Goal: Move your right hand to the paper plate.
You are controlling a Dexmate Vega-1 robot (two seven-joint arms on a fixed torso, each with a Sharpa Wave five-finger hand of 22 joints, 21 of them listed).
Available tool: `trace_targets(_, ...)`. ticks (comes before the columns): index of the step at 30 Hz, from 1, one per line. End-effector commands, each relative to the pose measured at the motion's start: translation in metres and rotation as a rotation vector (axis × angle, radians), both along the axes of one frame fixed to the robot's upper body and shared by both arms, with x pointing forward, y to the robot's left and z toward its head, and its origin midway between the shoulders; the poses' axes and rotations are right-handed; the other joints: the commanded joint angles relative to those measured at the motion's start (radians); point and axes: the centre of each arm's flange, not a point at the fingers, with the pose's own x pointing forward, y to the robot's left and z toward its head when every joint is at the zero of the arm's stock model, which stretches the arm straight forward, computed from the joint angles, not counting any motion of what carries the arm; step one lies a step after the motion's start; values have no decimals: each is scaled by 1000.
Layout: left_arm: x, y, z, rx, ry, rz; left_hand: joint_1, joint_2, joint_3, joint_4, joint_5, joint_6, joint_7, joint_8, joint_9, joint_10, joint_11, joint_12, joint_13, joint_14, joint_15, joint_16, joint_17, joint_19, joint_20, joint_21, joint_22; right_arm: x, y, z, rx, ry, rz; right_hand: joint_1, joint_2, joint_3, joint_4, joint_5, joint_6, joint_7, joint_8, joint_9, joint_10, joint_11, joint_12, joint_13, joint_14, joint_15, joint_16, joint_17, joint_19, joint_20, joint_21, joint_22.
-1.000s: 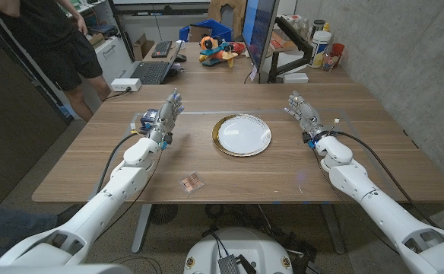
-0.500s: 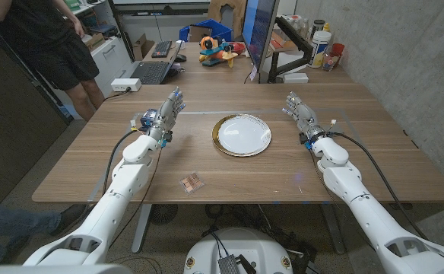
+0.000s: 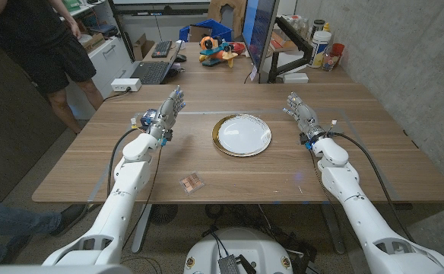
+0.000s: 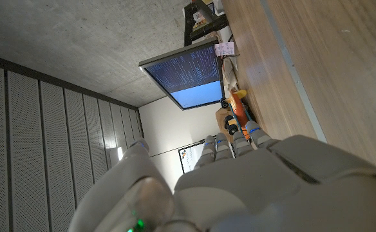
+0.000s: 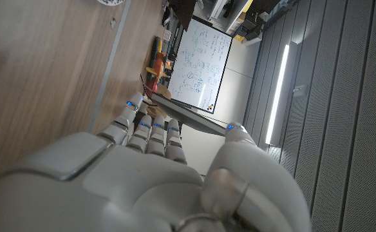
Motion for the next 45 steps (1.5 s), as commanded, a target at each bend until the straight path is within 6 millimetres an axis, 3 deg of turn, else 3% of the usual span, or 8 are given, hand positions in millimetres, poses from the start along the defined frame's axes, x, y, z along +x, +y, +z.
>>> trace_targets(1, 2, -3, 8, -10, -8, 8, 10, 2, 2, -5, -1, 10, 5, 10, 5, 8, 1, 5, -2, 4, 2, 5, 4, -48, 6, -3, 6, 5, -1, 0, -26, -10, -1, 4, -1, 3, -4, 6, 11, -3, 8, 1, 8, 1, -6, -2, 8, -4, 5, 1, 9, 1, -3, 1)
trace_targets(17, -1, 2, 13, 3, -5, 26, 12, 5, 3, -9, -4, 16, 5, 9, 5, 8, 1, 4, -11, 3, 4, 4, 4, -48, 10, -13, 6, 4, -2, 9, -111, -81, -61, -3, -7, -4, -9, 10, 24, -12, 9, -5, 55, -9, -12, -12, 63, -23, 18, -16, 71, 8, -13, 2)
trace_targets(45, 2, -4, 27, 15, -15, 19, 13, 8, 3, -15, -8, 20, 4, 7, 4, 10, -1, 4, -24, 3, 4, 2, 4, -45, 13, -28, 7, -3, 3, 9, -174, -137, -70, -9, -8, -8, -12, 17, 55, -22, 17, -7, 84, -13, -19, -17, 80, -30, 18, -27, 100, 6, -30, 1)
